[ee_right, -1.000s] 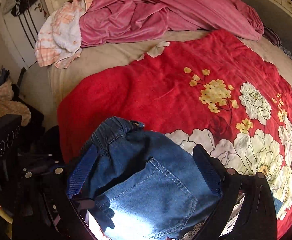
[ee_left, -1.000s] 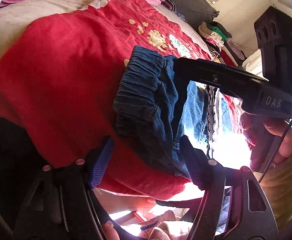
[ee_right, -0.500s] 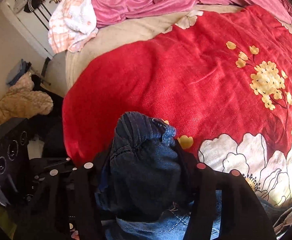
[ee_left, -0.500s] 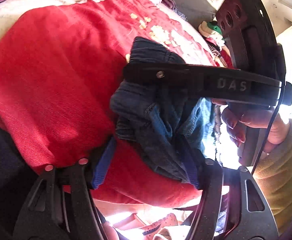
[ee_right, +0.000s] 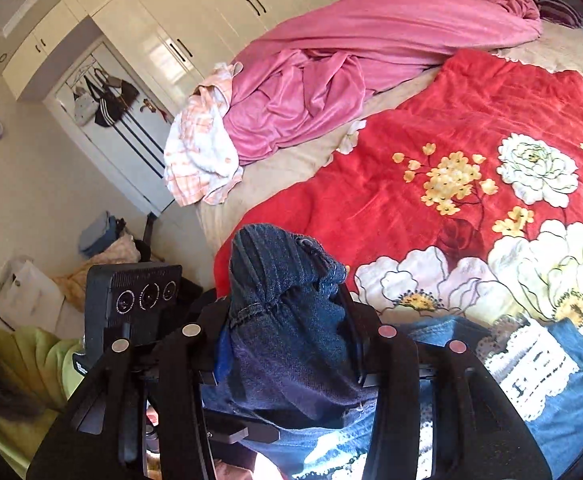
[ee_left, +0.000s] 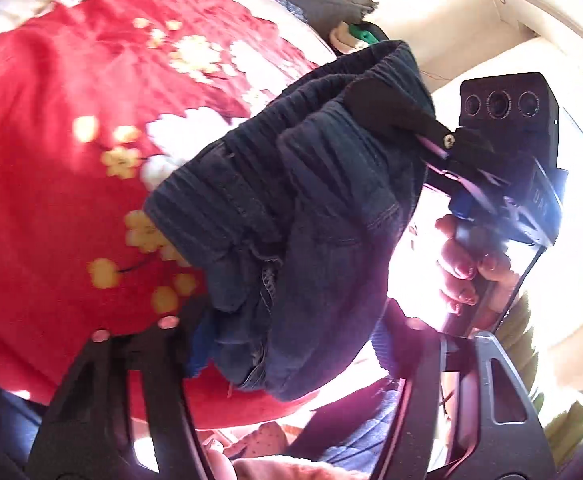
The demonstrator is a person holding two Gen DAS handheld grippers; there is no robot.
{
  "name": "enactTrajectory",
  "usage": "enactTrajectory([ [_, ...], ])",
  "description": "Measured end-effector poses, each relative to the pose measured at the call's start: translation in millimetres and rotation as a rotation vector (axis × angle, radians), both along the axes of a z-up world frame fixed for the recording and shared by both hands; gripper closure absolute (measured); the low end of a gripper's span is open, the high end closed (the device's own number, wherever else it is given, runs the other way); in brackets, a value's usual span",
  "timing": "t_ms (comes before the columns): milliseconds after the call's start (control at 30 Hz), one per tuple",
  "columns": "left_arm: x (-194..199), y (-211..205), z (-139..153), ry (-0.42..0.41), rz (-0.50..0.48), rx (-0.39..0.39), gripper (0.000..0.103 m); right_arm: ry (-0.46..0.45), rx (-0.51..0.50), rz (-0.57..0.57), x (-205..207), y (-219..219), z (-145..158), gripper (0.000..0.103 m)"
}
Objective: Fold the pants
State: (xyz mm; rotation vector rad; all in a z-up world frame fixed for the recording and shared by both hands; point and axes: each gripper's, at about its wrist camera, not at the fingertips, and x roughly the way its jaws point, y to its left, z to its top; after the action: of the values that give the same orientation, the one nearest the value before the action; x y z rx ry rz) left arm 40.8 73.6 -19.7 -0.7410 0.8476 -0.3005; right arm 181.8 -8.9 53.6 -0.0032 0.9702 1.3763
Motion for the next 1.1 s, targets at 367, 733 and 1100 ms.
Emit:
enactTrajectory([
  [367,21.8,-66.5,19.3,-0.012,-0.043,0.127,0.056,0.005,0.058,-0.088,21.6,-66.3,-6.0,0.059],
  [733,13.8,-101.5,21.7,-0.1,-0.155,0.16,0.056,0.036,0.098,-0.382,21.6,-183.0,-22.8,0.035],
  [1100,21.7,-134.5,-8.6,-0.004,-0.151,0.458,0.056,-0.139,-0.238,-0.399,-29.0,-173.2,-64.6,0.035],
])
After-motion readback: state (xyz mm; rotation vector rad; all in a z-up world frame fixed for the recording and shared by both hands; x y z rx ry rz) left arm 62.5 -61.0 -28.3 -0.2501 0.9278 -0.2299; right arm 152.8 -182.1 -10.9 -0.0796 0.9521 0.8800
